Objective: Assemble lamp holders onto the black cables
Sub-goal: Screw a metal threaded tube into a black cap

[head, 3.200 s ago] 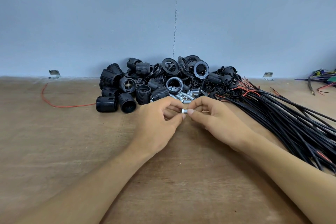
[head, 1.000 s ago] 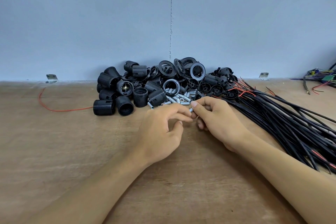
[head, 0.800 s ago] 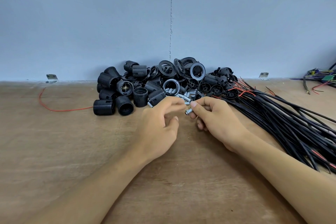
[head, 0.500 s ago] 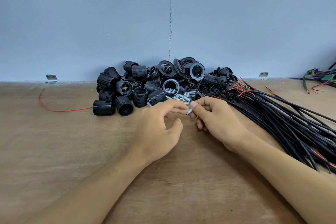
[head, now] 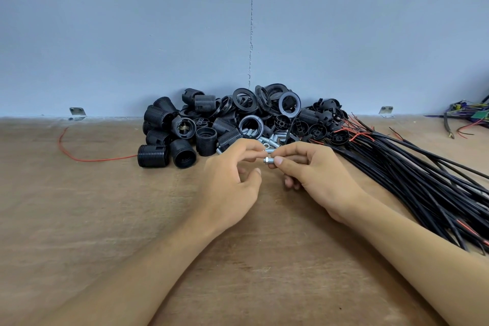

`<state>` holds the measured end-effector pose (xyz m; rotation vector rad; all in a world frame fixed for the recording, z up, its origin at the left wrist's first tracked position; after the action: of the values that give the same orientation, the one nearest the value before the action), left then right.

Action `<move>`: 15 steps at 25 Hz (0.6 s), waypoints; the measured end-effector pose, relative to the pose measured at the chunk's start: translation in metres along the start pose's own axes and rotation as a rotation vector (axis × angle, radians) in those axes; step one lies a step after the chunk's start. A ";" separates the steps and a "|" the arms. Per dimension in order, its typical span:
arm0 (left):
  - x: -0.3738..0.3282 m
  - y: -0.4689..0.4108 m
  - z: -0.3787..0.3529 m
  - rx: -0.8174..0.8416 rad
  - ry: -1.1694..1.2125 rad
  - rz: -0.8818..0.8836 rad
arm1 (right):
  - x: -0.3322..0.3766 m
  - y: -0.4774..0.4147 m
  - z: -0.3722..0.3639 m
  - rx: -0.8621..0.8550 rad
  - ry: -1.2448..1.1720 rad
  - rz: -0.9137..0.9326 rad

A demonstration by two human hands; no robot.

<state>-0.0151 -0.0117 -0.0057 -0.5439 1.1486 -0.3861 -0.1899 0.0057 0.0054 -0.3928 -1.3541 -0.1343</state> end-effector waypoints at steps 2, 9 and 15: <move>0.000 0.000 0.000 -0.013 0.014 -0.003 | 0.000 0.001 -0.001 -0.008 0.013 0.011; -0.010 0.008 0.000 -0.009 -0.089 -0.233 | 0.000 -0.002 0.002 -0.080 -0.013 0.046; -0.009 0.006 0.000 -0.007 -0.093 -0.161 | -0.001 -0.001 0.000 -0.049 -0.032 0.008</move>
<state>-0.0181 -0.0017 -0.0021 -0.6568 1.0203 -0.4905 -0.1898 0.0048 0.0049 -0.4433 -1.3824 -0.1556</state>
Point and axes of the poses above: each hand's wrist, its own y-axis away from the middle knuckle, its own z-axis out of the back of the hand, x = y × z, the point moved 1 cm from there along -y, towards the middle knuckle, and after that the axes turned 14 degrees about -x, right-handed, at the moved point
